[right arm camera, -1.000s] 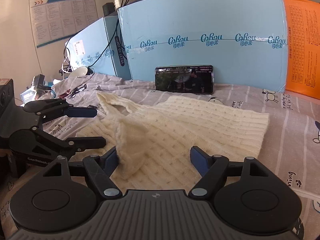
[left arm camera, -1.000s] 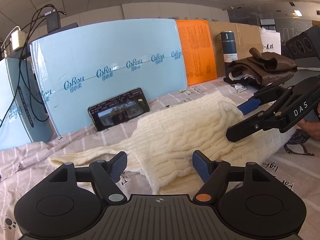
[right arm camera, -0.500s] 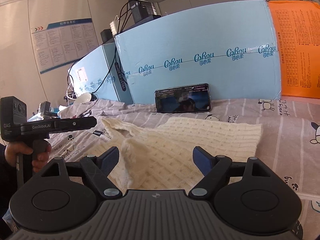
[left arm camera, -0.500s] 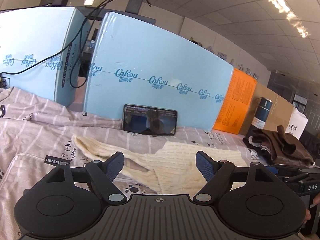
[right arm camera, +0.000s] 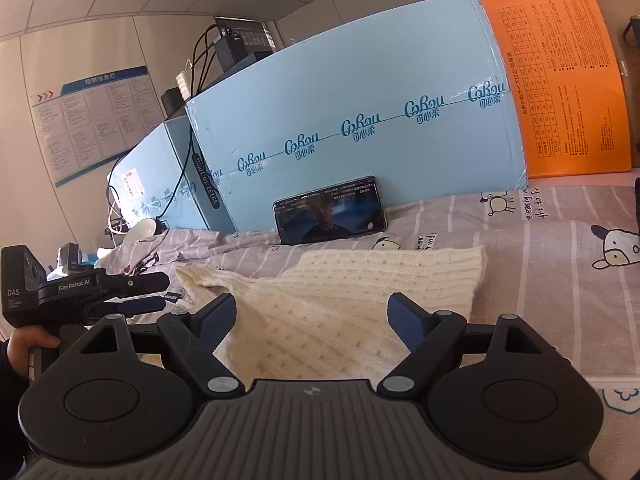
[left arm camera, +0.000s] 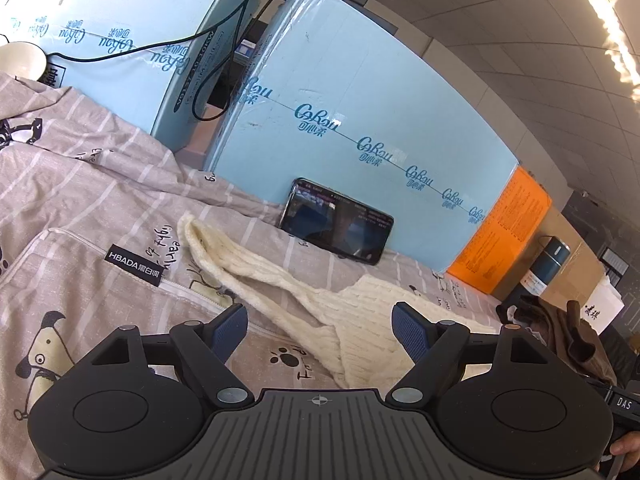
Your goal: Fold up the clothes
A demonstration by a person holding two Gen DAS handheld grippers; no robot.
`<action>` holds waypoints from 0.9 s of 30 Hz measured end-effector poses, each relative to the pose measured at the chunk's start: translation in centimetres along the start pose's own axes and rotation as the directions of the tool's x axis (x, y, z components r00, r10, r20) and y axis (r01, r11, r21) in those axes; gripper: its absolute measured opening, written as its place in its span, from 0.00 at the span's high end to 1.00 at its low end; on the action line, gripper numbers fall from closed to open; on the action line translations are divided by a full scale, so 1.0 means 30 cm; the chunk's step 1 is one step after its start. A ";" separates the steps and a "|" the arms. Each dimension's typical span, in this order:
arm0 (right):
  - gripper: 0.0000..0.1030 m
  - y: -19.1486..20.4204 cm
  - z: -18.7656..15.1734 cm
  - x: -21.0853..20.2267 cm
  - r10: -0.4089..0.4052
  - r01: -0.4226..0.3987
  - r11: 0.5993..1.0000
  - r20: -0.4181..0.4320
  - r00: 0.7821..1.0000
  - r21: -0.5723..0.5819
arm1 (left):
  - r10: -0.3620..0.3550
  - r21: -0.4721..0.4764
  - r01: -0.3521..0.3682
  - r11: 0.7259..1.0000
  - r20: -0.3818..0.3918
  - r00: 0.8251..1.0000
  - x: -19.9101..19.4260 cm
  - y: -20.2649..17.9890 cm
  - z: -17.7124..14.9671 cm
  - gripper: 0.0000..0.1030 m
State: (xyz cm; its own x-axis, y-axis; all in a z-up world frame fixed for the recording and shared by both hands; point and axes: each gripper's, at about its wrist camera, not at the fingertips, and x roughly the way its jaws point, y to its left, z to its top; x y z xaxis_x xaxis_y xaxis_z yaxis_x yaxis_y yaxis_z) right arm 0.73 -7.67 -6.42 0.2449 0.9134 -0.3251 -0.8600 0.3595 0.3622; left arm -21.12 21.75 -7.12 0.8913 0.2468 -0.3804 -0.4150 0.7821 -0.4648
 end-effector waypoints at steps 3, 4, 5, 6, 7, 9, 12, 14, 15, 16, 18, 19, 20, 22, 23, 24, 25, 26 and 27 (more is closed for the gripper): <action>0.20 -0.051 0.039 0.011 -0.034 0.034 0.999 -0.007 0.999 0.037 | -0.027 0.069 0.027 0.997 -0.010 1.000 0.000 -0.041 -0.005 0.19; 0.20 -0.072 0.057 0.020 -0.053 0.053 0.997 -0.014 0.999 0.055 | -0.029 0.099 0.030 0.995 -0.013 0.999 0.000 -0.058 -0.008 0.18; 0.20 -0.096 0.075 0.031 -0.075 0.076 0.994 -0.025 0.997 0.075 | -0.028 0.147 0.030 0.989 -0.015 0.999 0.000 -0.084 -0.015 0.16; 0.20 -0.123 0.092 0.046 -0.096 0.100 0.990 -0.043 0.994 0.095 | -0.025 0.200 0.028 0.979 -0.018 1.000 0.002 -0.110 -0.024 0.15; 0.20 -0.149 0.105 0.064 -0.115 0.121 0.987 -0.062 0.991 0.108 | -0.022 0.251 0.026 0.968 -0.021 1.000 0.003 -0.136 -0.033 0.15; 0.20 -0.194 0.122 0.104 -0.149 0.159 0.980 -0.093 0.984 0.115 | -0.011 0.348 0.020 0.937 -0.026 1.000 0.009 -0.186 -0.053 0.13; 0.20 -0.245 0.128 0.162 -0.182 0.197 0.974 -0.127 0.975 0.113 | 0.008 0.472 0.013 0.881 -0.043 0.999 0.033 -0.248 -0.090 0.12; 0.20 -0.268 0.124 0.192 -0.177 0.194 0.975 -0.141 0.974 0.110 | 0.026 0.531 0.011 0.847 -0.062 0.998 0.056 -0.276 -0.114 0.12; 0.20 -0.275 0.121 0.204 -0.173 0.189 0.976 -0.148 0.974 0.106 | 0.037 0.551 0.013 0.835 -0.080 0.996 0.072 -0.281 -0.126 0.12; 0.20 -0.277 0.120 0.216 -0.167 0.184 0.978 -0.156 0.974 0.100 | 0.049 0.561 0.015 0.828 -0.099 0.994 0.086 -0.281 -0.136 0.11; 0.19 -0.280 0.116 0.240 -0.156 0.172 0.981 -0.170 0.973 0.088 | 0.058 0.554 0.026 0.832 -0.133 0.989 0.107 -0.270 -0.147 0.11; 0.18 -0.281 0.114 0.252 -0.147 0.163 0.983 -0.176 0.973 0.081 | 0.058 0.543 0.028 0.839 -0.141 0.988 0.110 -0.264 -0.145 0.11; 0.18 -0.280 0.113 0.263 -0.134 0.149 0.986 -0.181 0.974 0.070 | 0.057 0.532 0.031 0.846 -0.148 0.987 0.112 -0.257 -0.141 0.09; 0.18 -0.282 0.115 0.285 -0.127 0.139 0.989 -0.199 0.972 0.048 | 0.061 0.520 0.029 0.854 -0.156 0.986 0.116 -0.251 -0.139 0.07; 0.18 -0.287 0.116 0.293 -0.121 0.133 0.990 -0.206 0.971 0.044 | 0.061 0.517 0.030 0.855 -0.159 0.985 0.118 -0.249 -0.139 0.06; 0.18 -0.293 0.118 0.299 -0.109 0.121 0.992 -0.210 0.972 0.042 | 0.061 0.515 0.031 0.857 -0.162 0.985 0.120 -0.248 -0.139 0.06; 0.18 -0.299 0.120 0.306 -0.092 0.102 0.994 -0.214 0.972 0.035 | 0.061 0.511 0.033 0.859 -0.165 0.984 0.121 -0.246 -0.137 0.06; 0.18 -0.301 0.121 0.310 -0.074 0.081 0.996 -0.218 0.973 0.023 | 0.060 0.508 0.034 0.861 -0.168 0.984 0.122 -0.244 -0.136 0.06; 0.20 -0.302 0.121 0.314 -0.056 0.060 0.998 -0.222 0.973 0.011 | 0.058 0.504 0.036 0.863 -0.170 0.984 0.123 -0.242 -0.133 0.05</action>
State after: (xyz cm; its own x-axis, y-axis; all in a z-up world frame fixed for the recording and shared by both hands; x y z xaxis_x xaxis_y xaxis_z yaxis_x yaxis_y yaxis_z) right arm 12.47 -1.62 -9.59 0.1866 0.8267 -0.5308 -0.8388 0.4153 0.3520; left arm -15.55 14.69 -8.34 0.8214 0.1910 -0.5374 -0.2338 0.9722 -0.0119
